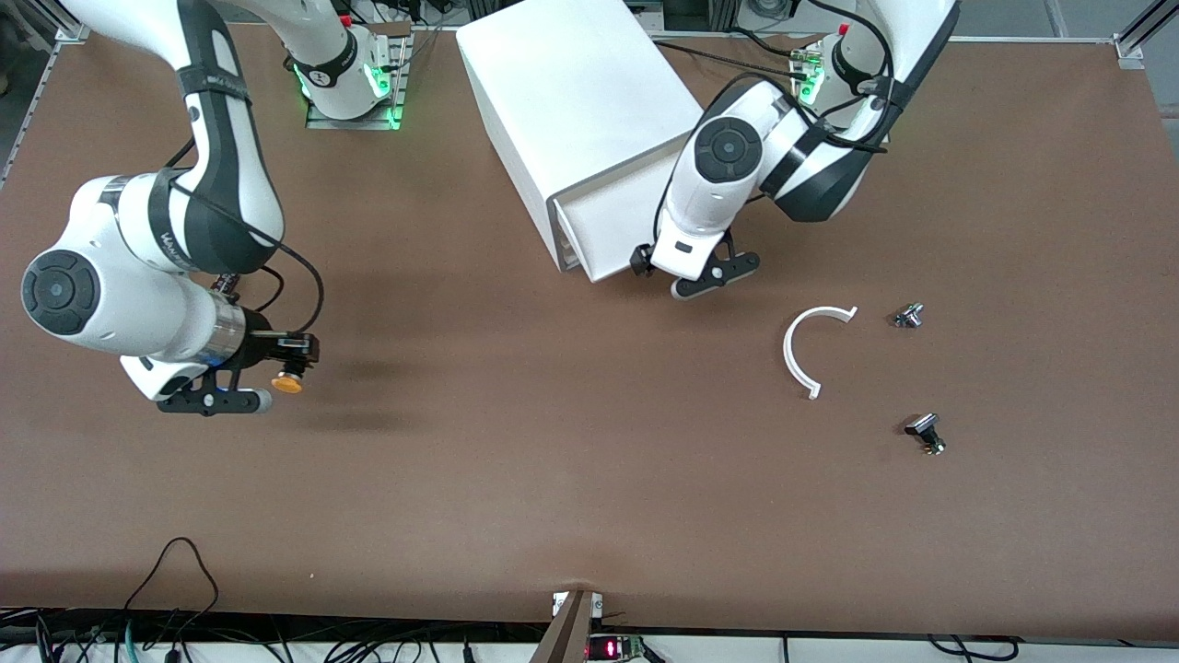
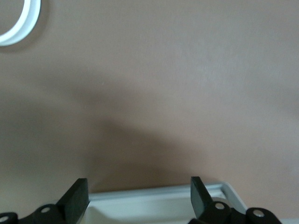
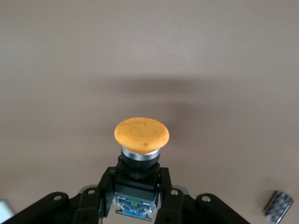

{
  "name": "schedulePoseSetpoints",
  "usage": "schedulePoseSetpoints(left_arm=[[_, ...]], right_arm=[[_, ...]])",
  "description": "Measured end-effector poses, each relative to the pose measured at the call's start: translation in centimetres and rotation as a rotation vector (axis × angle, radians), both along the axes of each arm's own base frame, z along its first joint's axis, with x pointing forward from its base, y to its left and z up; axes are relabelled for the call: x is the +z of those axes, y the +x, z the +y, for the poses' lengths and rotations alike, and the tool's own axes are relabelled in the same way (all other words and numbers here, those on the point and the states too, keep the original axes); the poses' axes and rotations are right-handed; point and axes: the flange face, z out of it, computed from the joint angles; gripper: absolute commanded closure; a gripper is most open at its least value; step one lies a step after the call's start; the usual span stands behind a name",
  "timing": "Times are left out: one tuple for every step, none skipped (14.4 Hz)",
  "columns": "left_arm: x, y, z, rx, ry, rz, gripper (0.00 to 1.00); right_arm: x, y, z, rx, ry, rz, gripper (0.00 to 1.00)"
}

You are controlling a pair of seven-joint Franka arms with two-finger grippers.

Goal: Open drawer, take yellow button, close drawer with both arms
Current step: 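Lift the button out with the right gripper while the left gripper closes the drawer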

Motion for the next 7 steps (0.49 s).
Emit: schedulePoseSetpoints(left_arm=[[0.0, -0.7, -0.6, -0.014, 0.005, 0.012, 0.03], [0.0, -1.4, -1.1, -0.029, 0.009, 0.021, 0.03], [0.0, -2.1, -1.7, -0.043, 0.010, 0.029, 0.03], [0.0, -2.7, -2.2, -0.055, 0.010, 0.034, 0.03], [0.0, -3.3, -2.7, -0.062, 0.011, 0.038, 0.03], [0.0, -3.9, -3.1, -0.063, 0.013, 0.045, 0.02], [0.0, -4.6, -3.6, -0.066, 0.014, 0.054, 0.02]], right_arm=[[-1.7, -0.7, -1.7, 0.018, -0.004, -0.005, 1.00], [-3.5, -1.4, -3.1, 0.038, -0.009, -0.010, 1.00], [-5.1, -2.1, -4.1, 0.053, -0.015, -0.013, 1.00], [-6.6, -2.7, -4.9, 0.063, -0.021, -0.015, 1.00], [-7.9, -3.3, -5.7, 0.075, -0.027, -0.020, 1.00], [-9.1, -3.9, -6.4, 0.087, -0.032, -0.024, 1.00], [-10.2, -4.4, -7.1, 0.092, -0.038, -0.026, 1.00]])
